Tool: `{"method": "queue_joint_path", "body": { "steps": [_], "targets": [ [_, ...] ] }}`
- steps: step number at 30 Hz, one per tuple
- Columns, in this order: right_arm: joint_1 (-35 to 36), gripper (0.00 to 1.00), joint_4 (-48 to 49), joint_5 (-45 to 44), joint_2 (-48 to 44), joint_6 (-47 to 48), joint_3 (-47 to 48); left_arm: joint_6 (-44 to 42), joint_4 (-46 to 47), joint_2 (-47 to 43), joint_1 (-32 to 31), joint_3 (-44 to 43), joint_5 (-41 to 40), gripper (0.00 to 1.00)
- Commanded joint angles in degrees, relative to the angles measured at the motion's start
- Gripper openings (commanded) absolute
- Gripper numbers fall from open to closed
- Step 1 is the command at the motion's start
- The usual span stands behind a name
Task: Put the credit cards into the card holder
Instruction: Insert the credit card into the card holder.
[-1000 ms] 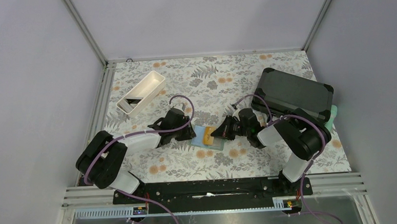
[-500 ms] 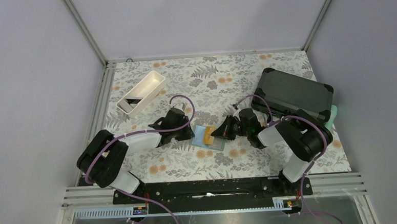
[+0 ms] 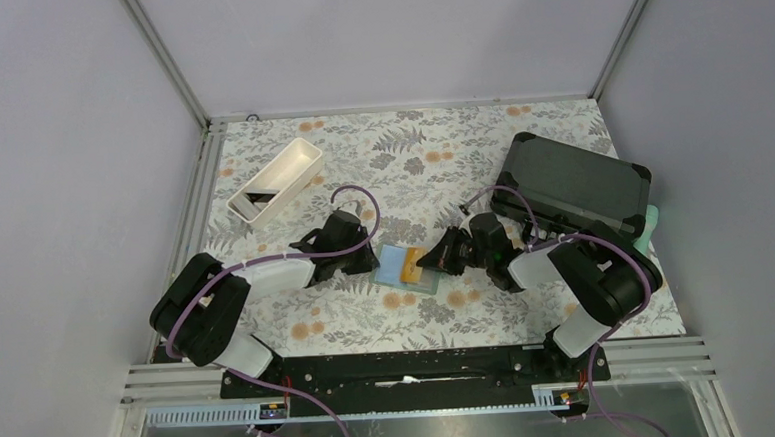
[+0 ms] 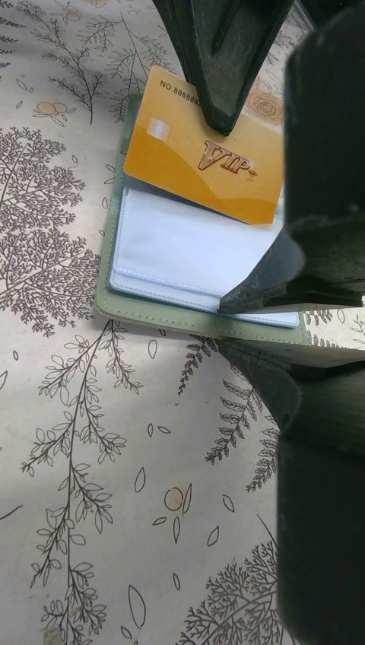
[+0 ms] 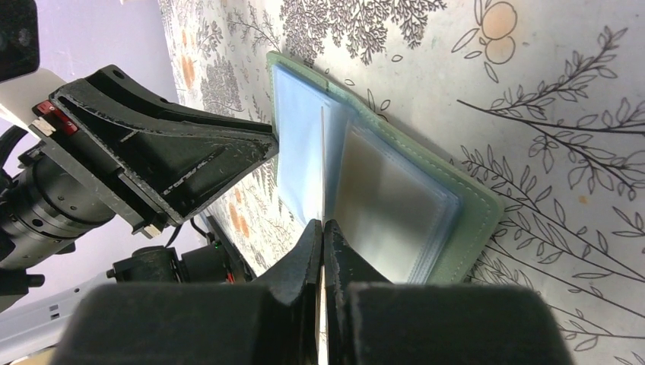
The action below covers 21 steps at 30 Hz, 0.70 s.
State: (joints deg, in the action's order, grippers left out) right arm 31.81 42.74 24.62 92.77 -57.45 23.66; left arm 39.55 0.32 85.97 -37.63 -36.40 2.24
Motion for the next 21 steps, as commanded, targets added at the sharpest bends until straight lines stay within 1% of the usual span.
{"method": "queue_joint_path", "body": {
  "steps": [1,8,11,21],
  "targets": [
    [-0.35,0.0,-0.66,-1.65,-1.0,0.01,-1.03,0.52,-0.57,-0.88,-0.03,0.1,-0.88,0.2],
    [-0.26,0.0,-2.77,-1.97,-0.62,-0.12,-0.86,0.53,-0.51,-1.06,-0.08,0.14,-0.71,0.19],
    [-0.27,0.0,-3.48,-1.99,0.15,0.06,-0.4,0.56,0.85,-1.03,-0.08,0.17,-0.5,0.19],
    [-0.26,0.0,-2.15,-1.17,3.1,-0.51,0.92,0.13,1.77,-1.47,-0.08,0.28,0.73,0.19]
  ]
}}
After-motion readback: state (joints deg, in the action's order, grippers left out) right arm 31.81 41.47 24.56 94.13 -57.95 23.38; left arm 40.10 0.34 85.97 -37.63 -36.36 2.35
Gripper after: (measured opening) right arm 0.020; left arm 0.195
